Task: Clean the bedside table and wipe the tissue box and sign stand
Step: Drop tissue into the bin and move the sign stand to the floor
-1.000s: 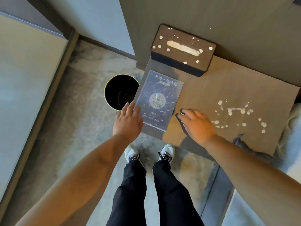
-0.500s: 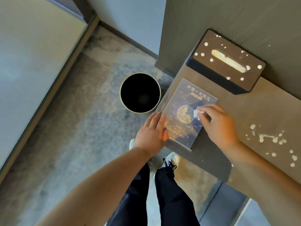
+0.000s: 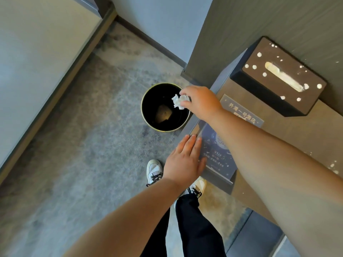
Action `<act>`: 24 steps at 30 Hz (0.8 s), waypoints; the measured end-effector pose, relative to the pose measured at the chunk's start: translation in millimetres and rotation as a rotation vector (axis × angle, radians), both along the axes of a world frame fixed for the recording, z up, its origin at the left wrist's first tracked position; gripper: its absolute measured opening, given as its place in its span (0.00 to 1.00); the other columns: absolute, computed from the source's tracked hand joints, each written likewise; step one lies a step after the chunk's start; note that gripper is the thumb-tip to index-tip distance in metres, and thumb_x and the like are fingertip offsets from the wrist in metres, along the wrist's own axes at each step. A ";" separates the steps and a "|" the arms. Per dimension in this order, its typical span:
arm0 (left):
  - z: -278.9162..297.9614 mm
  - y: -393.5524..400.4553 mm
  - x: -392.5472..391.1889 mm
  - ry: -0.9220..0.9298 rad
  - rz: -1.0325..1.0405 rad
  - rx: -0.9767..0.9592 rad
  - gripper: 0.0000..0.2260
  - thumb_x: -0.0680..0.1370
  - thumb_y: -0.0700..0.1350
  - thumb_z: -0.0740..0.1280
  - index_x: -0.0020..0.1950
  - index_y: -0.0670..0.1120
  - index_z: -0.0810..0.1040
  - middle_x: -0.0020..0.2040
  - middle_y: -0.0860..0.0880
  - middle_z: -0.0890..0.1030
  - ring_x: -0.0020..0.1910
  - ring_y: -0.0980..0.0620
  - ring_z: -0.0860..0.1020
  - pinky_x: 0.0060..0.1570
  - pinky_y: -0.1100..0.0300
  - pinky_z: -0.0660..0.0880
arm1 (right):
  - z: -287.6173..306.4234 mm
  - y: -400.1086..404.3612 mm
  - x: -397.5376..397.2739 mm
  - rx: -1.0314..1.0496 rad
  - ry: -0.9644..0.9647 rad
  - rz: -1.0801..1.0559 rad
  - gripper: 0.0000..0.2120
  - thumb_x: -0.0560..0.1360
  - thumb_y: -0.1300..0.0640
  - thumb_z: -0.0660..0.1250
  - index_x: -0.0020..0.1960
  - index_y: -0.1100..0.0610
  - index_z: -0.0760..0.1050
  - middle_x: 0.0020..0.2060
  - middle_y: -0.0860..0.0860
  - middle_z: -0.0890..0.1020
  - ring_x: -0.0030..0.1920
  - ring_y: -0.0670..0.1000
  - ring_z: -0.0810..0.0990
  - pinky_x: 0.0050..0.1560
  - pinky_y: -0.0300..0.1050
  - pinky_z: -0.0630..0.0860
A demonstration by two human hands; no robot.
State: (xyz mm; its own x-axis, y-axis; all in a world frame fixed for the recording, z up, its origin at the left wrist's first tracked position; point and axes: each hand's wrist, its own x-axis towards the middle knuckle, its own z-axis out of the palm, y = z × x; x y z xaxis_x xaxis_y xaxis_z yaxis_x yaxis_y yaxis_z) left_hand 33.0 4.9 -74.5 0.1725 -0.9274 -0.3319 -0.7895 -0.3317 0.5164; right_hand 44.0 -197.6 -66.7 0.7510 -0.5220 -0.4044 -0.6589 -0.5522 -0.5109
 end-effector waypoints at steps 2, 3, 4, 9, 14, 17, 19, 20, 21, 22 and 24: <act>-0.1 0.9 0.5 0.003 -0.005 0.000 0.29 0.80 0.58 0.50 0.76 0.43 0.62 0.75 0.43 0.67 0.76 0.45 0.60 0.69 0.51 0.64 | 2.2 -0.4 -8.8 0.011 -0.031 -0.022 0.15 0.76 0.52 0.67 0.60 0.58 0.77 0.57 0.55 0.80 0.56 0.56 0.77 0.54 0.53 0.74; 0.6 1.3 0.7 0.002 -0.015 0.006 0.29 0.79 0.58 0.49 0.76 0.43 0.62 0.75 0.43 0.66 0.76 0.45 0.60 0.70 0.51 0.63 | 4.6 -0.1 -15.7 -0.013 -0.059 -0.047 0.14 0.76 0.52 0.66 0.58 0.59 0.78 0.56 0.56 0.80 0.55 0.56 0.77 0.54 0.53 0.74; 0.7 0.6 1.3 0.006 -0.029 0.018 0.30 0.79 0.58 0.48 0.76 0.43 0.60 0.75 0.43 0.65 0.76 0.45 0.58 0.71 0.51 0.61 | 7.6 0.4 -24.0 -0.068 -0.087 -0.074 0.13 0.77 0.52 0.65 0.56 0.60 0.79 0.55 0.56 0.80 0.54 0.56 0.77 0.53 0.53 0.74; 4.5 -1.1 4.2 -0.021 -0.069 0.070 0.29 0.81 0.58 0.49 0.77 0.44 0.58 0.76 0.44 0.64 0.76 0.45 0.58 0.72 0.49 0.59 | 21.2 24.2 -99.9 -0.426 -0.061 -0.370 0.12 0.79 0.53 0.60 0.51 0.57 0.79 0.50 0.55 0.81 0.50 0.55 0.75 0.46 0.47 0.74; 13.3 -3.4 5.6 -0.076 -0.081 0.041 0.26 0.81 0.56 0.52 0.74 0.43 0.65 0.72 0.43 0.70 0.71 0.42 0.66 0.66 0.45 0.64 | 17.8 72.1 -179.7 -0.220 0.009 -0.900 0.11 0.79 0.56 0.62 0.58 0.60 0.76 0.55 0.60 0.78 0.52 0.59 0.76 0.48 0.49 0.73; 16.3 -13.3 9.7 -0.055 -0.002 0.052 0.21 0.81 0.54 0.52 0.70 0.47 0.68 0.67 0.46 0.76 0.64 0.44 0.72 0.61 0.46 0.66 | 7.7 89.5 -195.9 0.055 0.023 -1.237 0.11 0.78 0.53 0.62 0.56 0.58 0.75 0.52 0.58 0.80 0.50 0.58 0.79 0.52 0.56 0.76; 18.9 -23.8 12.6 0.026 0.070 0.093 0.19 0.81 0.52 0.51 0.68 0.47 0.68 0.61 0.45 0.78 0.58 0.41 0.76 0.56 0.46 0.70 | 5.1 93.9 -195.3 0.285 -0.086 -1.440 0.08 0.78 0.52 0.62 0.51 0.55 0.76 0.46 0.56 0.82 0.45 0.57 0.82 0.45 0.54 0.80; 18.8 -29.6 13.6 0.077 0.124 0.108 0.18 0.82 0.52 0.51 0.68 0.47 0.68 0.59 0.44 0.79 0.54 0.40 0.78 0.51 0.47 0.72 | 3.8 94.5 -194.4 0.367 -0.141 -1.494 0.07 0.78 0.52 0.62 0.48 0.53 0.77 0.43 0.54 0.83 0.42 0.54 0.82 0.39 0.48 0.80; 17.9 -35.2 14.3 0.117 0.184 0.125 0.17 0.82 0.51 0.51 0.67 0.48 0.68 0.57 0.43 0.79 0.51 0.38 0.78 0.46 0.49 0.73 | 2.7 94.2 -193.6 0.418 -0.176 -1.512 0.07 0.78 0.53 0.62 0.46 0.52 0.78 0.41 0.52 0.83 0.40 0.52 0.82 0.34 0.43 0.78; 16.7 -41.0 14.5 0.137 0.238 0.151 0.16 0.82 0.51 0.52 0.66 0.48 0.69 0.56 0.43 0.80 0.49 0.39 0.79 0.42 0.51 0.72 | 1.9 93.0 -193.0 0.451 -0.200 -1.516 0.08 0.78 0.53 0.62 0.44 0.51 0.78 0.39 0.51 0.83 0.38 0.50 0.81 0.31 0.39 0.77; 13.4 -51.0 14.5 0.131 0.309 0.201 0.15 0.82 0.51 0.53 0.65 0.48 0.71 0.52 0.46 0.81 0.46 0.42 0.79 0.39 0.54 0.70 | 1.9 89.9 -192.6 0.485 -0.234 -1.512 0.09 0.79 0.55 0.63 0.42 0.50 0.79 0.37 0.50 0.82 0.35 0.48 0.79 0.28 0.36 0.75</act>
